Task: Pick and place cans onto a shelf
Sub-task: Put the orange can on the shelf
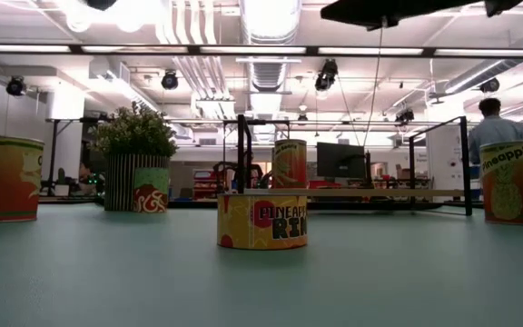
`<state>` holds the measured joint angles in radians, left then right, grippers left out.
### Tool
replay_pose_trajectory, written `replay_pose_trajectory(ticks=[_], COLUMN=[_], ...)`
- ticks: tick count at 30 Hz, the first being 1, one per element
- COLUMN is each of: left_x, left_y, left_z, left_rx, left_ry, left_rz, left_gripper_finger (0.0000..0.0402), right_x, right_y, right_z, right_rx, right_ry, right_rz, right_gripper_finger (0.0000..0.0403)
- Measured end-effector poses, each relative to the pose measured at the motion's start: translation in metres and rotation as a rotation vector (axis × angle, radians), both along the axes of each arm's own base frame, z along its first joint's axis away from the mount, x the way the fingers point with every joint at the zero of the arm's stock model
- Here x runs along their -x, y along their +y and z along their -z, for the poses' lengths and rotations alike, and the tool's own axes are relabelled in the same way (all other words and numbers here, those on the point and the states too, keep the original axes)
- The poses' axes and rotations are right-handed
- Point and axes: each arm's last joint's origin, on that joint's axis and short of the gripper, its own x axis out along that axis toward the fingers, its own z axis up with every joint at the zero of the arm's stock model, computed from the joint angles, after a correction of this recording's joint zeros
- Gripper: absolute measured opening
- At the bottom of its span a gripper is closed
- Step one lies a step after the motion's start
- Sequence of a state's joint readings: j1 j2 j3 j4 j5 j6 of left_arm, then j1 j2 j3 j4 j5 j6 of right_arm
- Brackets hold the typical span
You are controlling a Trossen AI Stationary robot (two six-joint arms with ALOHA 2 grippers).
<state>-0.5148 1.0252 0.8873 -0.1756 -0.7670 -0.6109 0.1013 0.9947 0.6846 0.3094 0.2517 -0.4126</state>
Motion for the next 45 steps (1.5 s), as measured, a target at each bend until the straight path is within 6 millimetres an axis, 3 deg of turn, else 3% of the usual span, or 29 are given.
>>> replay_pose_trajectory(ticks=[6,10,12,17,26,31,38,45], left_x=[0.003,0.006,0.008,0.021,0.073,0.080,0.085,0.083], left_y=[0.000,-0.004,-0.006,-0.001,0.028,0.032,0.035,0.034], left_z=[0.002,0.012,0.018,0.023,0.055,0.067,0.070,0.075], left_rx=[0.196,0.319,0.385,0.508,0.670,0.694,0.668,0.663], left_ry=[0.508,0.879,0.986,0.989,0.908,0.883,0.897,0.905], left_rz=[-0.300,-0.367,-0.391,-0.399,-0.653,-0.659,-0.667,-0.704], left_gripper_finger=[0.0000,0.0000,0.0000,0.0000,0.0000,0.0018,0.0094,0.0223], right_x=[0.015,0.019,0.021,0.022,0.022,0.022,0.022,0.022], right_y=[-0.002,-0.002,-0.002,-0.002,-0.003,-0.003,-0.002,-0.002], right_z=[-0.007,-0.007,-0.007,-0.007,-0.008,-0.008,-0.008,-0.008], right_rx=[0.001,-0.015,-0.016,-0.029,-0.026,-0.027,-0.020,-0.017], right_ry=[0.009,0.033,0.042,0.040,0.037,0.037,0.038,0.039], right_rz=[0.001,0.004,0.006,0.007,0.006,0.006,0.003,-0.017], right_gripper_finger=[0.0013,0.0013,0.0013,0.0013,0.0013,0.0013,0.0013,0.0013])
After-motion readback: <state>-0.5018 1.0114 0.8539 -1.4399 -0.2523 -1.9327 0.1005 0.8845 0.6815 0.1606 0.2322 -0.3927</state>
